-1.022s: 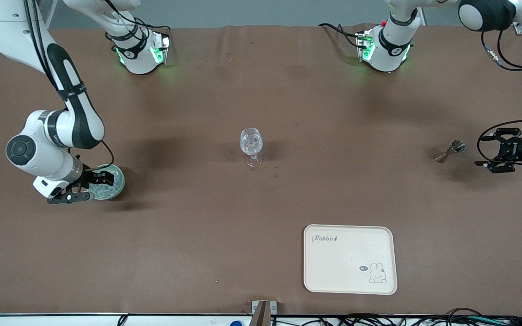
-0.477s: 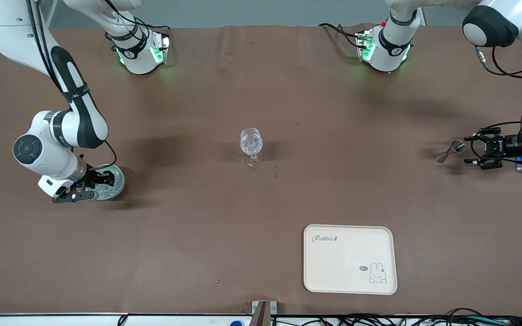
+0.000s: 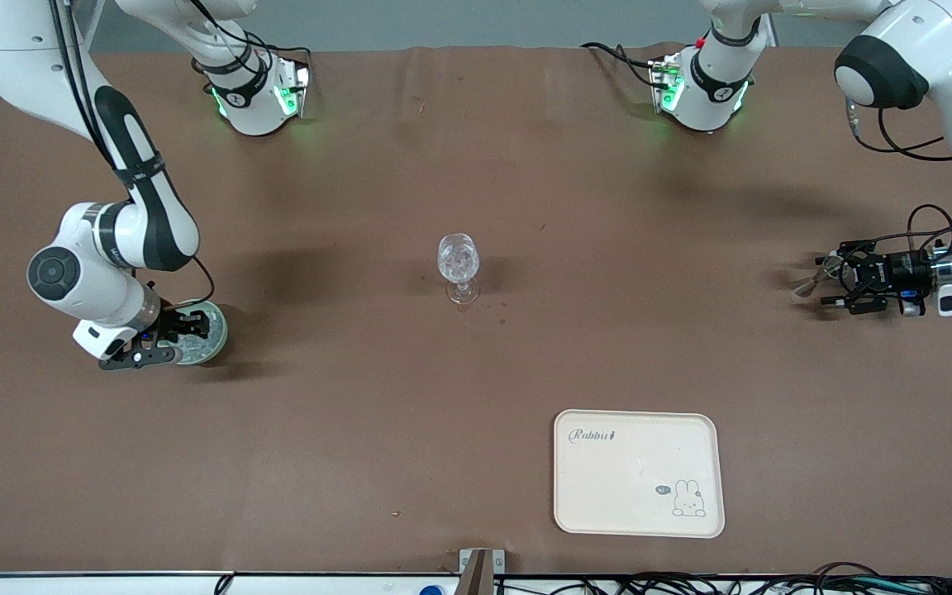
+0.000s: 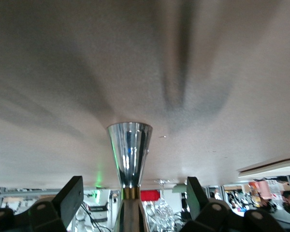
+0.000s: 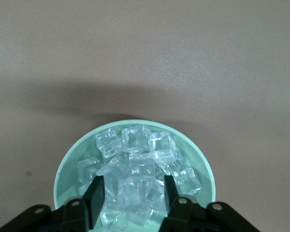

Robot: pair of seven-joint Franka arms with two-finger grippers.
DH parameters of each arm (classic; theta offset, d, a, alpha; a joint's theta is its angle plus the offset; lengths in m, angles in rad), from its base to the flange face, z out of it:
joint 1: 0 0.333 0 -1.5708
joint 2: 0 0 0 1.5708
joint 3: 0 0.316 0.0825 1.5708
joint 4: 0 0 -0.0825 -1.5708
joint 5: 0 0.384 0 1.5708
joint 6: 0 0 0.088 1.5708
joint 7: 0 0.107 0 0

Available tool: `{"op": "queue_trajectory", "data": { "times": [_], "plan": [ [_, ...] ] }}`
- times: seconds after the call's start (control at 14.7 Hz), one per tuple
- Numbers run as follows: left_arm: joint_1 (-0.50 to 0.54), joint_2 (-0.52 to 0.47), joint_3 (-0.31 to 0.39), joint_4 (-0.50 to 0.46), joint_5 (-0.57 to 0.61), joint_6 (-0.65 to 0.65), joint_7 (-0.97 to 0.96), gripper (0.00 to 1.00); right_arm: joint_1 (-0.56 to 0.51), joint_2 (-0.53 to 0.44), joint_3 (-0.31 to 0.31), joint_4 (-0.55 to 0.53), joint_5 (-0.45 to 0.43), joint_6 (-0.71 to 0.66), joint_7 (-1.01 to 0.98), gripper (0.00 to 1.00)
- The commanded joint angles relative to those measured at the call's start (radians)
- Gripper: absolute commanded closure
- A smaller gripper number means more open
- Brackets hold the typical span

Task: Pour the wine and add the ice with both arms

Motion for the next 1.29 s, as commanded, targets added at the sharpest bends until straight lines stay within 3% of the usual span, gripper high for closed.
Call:
{"op": "queue_trajectory", "data": {
  "times": [0.0, 0.41, 0.48, 0.61, 0.89, 1.23],
  "plan": [
    [0.016, 0.011, 0.011, 0.003, -0.036, -0.057, -0.007, 0.12, -0.001, 0.000, -0.001, -0.008, -0.011, 0.015, -0.010, 0.44],
    [0.046, 0.020, 0.011, 0.003, -0.077, -0.101, -0.025, 0.29, -0.006, 0.015, -0.001, -0.005, -0.009, 0.047, -0.010, 0.44],
    [0.046, 0.020, 0.011, 0.003, -0.080, -0.102, -0.030, 0.39, -0.006, 0.018, -0.001, -0.005, -0.009, 0.049, -0.010, 0.44],
    [0.044, 0.020, 0.011, 0.003, -0.090, -0.104, -0.039, 0.73, -0.006, 0.018, -0.001, -0.005, -0.009, 0.047, -0.010, 0.44],
    [0.043, 0.031, 0.008, 0.000, -0.091, -0.116, -0.038, 0.98, -0.006, 0.016, -0.001, -0.005, -0.009, 0.035, -0.008, 0.45],
    [0.044, -0.004, 0.008, 0.007, -0.093, -0.142, -0.131, 1.00, -0.004, 0.015, -0.001, -0.008, -0.009, 0.010, -0.008, 0.45]
  ]
}}
